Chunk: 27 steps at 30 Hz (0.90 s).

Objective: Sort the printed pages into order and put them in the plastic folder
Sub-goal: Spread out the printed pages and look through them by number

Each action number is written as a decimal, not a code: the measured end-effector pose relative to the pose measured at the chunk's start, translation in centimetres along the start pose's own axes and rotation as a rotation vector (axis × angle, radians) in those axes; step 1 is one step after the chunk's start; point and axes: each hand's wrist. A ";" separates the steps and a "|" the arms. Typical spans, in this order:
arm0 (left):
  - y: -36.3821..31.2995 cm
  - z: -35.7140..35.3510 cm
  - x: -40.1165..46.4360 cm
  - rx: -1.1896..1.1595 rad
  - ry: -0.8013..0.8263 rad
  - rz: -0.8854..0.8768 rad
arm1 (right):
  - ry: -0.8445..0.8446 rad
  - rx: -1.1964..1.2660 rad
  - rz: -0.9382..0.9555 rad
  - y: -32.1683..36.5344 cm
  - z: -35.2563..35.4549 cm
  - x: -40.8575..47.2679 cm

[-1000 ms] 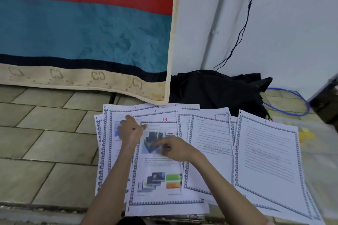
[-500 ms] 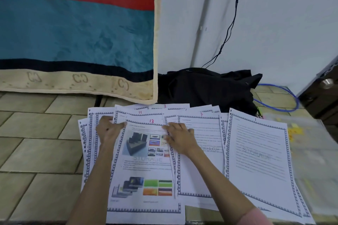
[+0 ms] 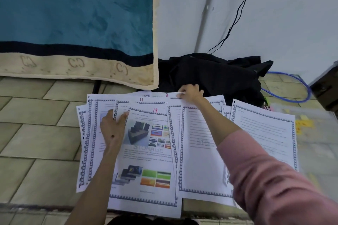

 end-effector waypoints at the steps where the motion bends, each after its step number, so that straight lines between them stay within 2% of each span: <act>1: 0.0 0.0 -0.2 -0.009 -0.008 -0.011 | -0.012 0.129 -0.002 -0.2 0.0 0.2; 4: -0.1 0.0 -0.4 -0.067 -0.042 -0.006 | -0.112 0.401 0.053 -0.8 0.2 -0.1; 8: 0.2 0.0 -0.2 -0.065 -0.057 0.023 | -0.291 0.532 0.078 -1.2 0.8 -0.5; 11: 0.6 -0.1 0.1 -0.080 -0.065 0.032 | -0.276 0.739 0.158 -1.8 1.8 -0.9; 13: 0.7 -0.1 0.2 -0.098 -0.066 0.029 | -0.301 0.788 0.202 -2.0 2.8 -1.3; 17: 0.6 -0.2 0.1 -0.091 -0.073 0.017 | -0.332 0.665 0.237 -2.7 5.3 -1.2; 20: 0.6 -0.2 0.0 -0.093 -0.075 -0.005 | -0.340 0.661 0.219 -3.8 7.2 -0.9; 23: 0.5 -0.2 -0.1 -0.094 -0.071 -0.016 | -0.344 0.954 0.191 -4.6 8.4 -1.4; 25: 0.4 -0.2 -0.2 -0.099 -0.076 -0.020 | -0.271 1.067 0.132 -5.2 8.3 -1.8; 27: 0.3 -0.2 -0.2 -0.109 -0.080 -0.022 | -0.176 0.995 0.068 -6.2 7.6 -1.8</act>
Point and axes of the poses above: each hand's wrist, its own x-axis towards the middle knuckle, its own z-axis out of the back of the hand, y = z × x, and after that the axes turned 8 degrees about -z, right-handed
